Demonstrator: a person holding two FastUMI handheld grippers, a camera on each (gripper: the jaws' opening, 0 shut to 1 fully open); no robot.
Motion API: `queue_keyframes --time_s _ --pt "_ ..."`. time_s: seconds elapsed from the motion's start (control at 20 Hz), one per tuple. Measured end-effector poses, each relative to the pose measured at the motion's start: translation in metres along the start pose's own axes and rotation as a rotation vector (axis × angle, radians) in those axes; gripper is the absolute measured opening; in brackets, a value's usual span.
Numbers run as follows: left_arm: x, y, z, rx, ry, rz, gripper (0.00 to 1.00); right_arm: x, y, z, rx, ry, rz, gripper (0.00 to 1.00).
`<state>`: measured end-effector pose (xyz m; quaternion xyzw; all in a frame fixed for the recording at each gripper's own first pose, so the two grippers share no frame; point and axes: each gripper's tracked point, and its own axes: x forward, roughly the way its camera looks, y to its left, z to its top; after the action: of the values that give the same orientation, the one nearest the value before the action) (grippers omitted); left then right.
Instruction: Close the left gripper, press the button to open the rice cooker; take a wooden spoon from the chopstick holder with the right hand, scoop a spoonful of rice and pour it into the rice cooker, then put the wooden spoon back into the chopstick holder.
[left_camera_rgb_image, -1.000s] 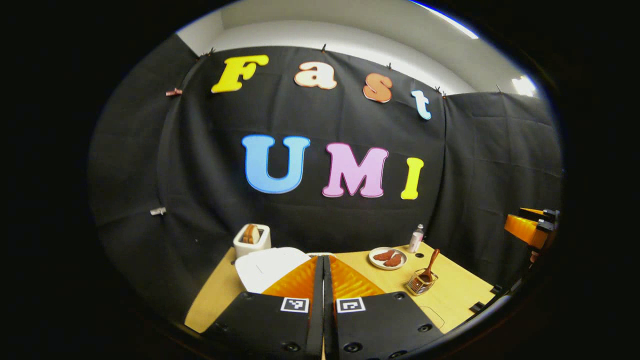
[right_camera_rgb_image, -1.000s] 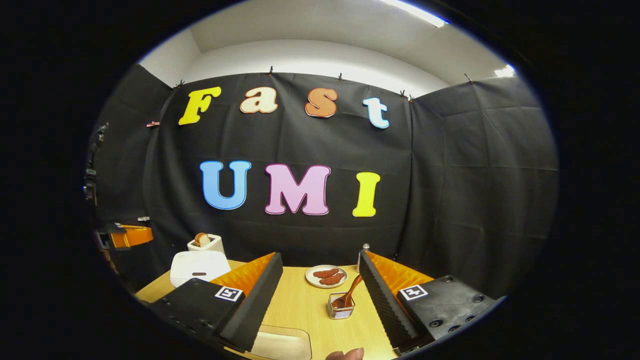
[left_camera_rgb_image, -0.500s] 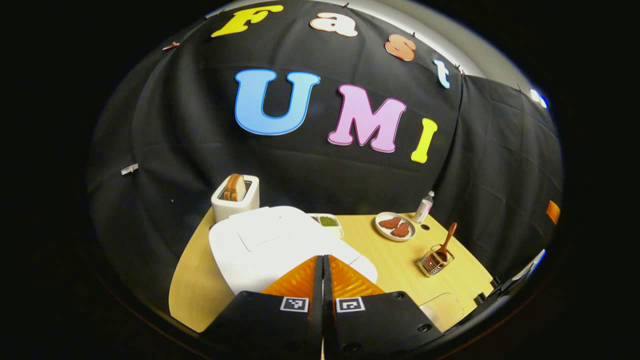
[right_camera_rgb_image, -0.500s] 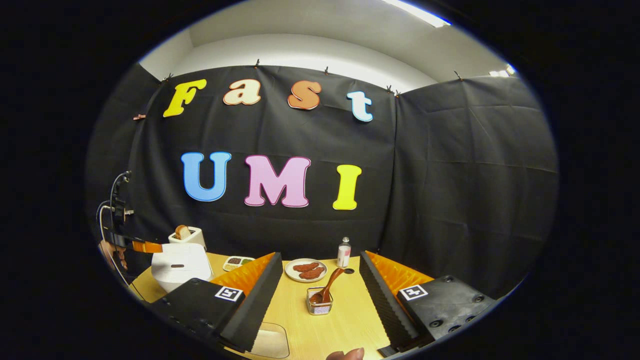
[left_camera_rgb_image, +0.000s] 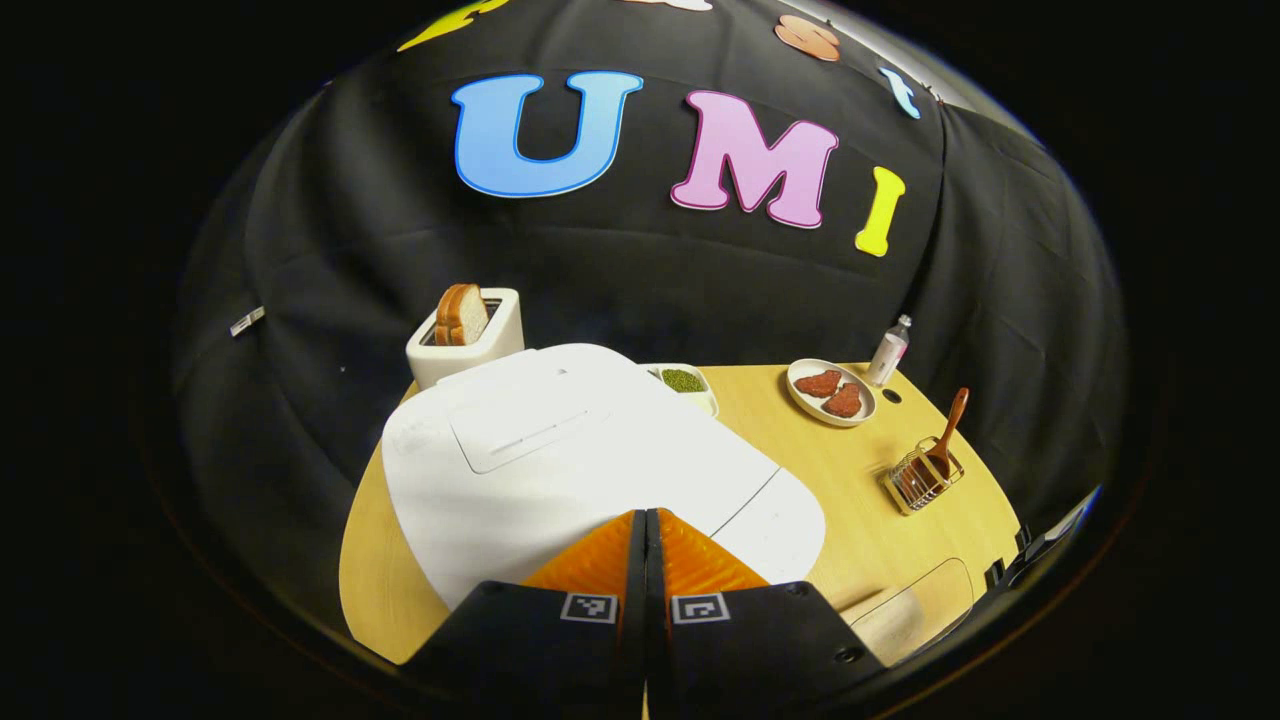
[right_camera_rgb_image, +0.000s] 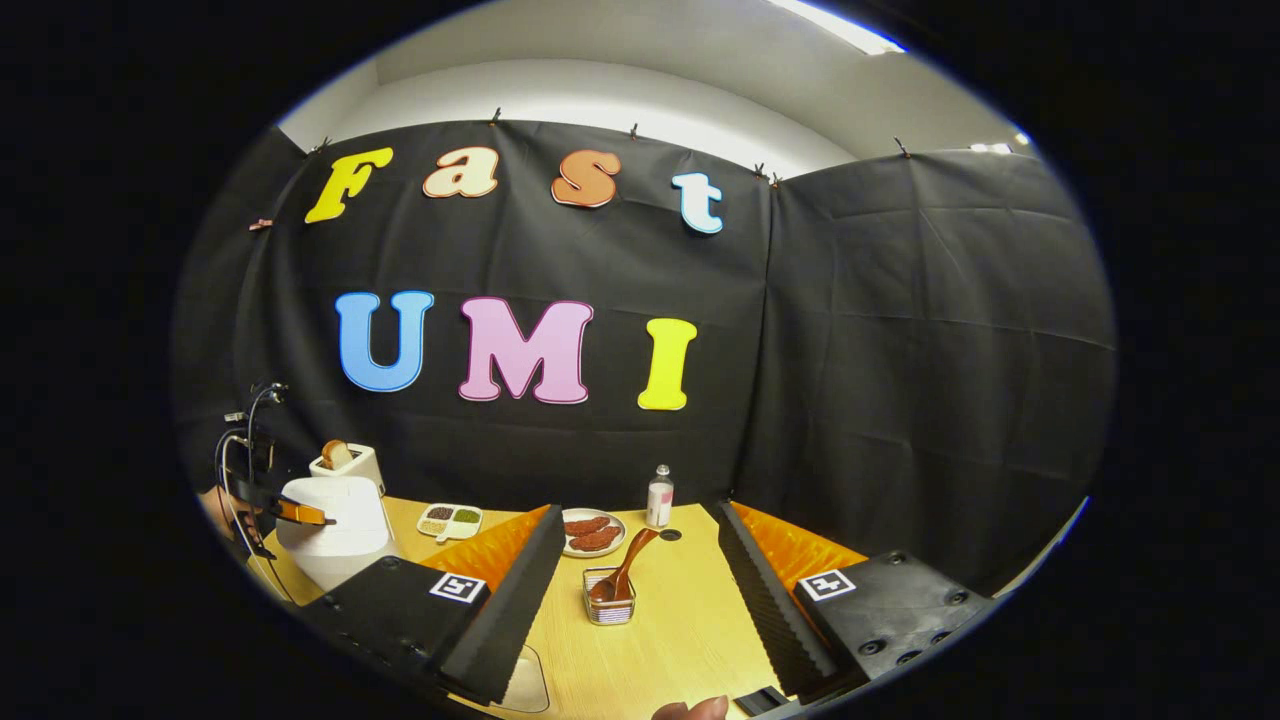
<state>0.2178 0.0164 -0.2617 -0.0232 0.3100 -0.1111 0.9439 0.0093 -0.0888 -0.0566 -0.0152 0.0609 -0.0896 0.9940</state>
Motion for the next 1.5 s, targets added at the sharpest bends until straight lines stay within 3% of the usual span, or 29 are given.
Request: queue_keyframes --time_s 0.6,0.85,1.25,1.35,1.5 --pt "0.0 -0.002 -0.011 -0.085 0.083 -0.02 0.07 0.0 0.006 -0.006 0.008 0.01 0.006 0.98" --pt "-0.018 0.003 0.039 0.014 -0.092 0.03 0.07 -0.002 0.002 -0.008 -0.003 0.01 0.005 0.98" --pt "-0.053 0.021 0.111 0.057 -0.309 0.149 0.08 -0.008 -0.006 -0.011 0.017 0.013 0.013 0.98" --pt "-0.068 0.02 0.127 0.081 -0.367 0.165 0.1 -0.006 -0.006 -0.014 0.04 0.028 0.027 0.98" --pt "-0.091 0.008 0.139 0.081 -0.417 0.154 0.23 -0.004 -0.002 -0.016 0.05 0.031 0.073 0.98"
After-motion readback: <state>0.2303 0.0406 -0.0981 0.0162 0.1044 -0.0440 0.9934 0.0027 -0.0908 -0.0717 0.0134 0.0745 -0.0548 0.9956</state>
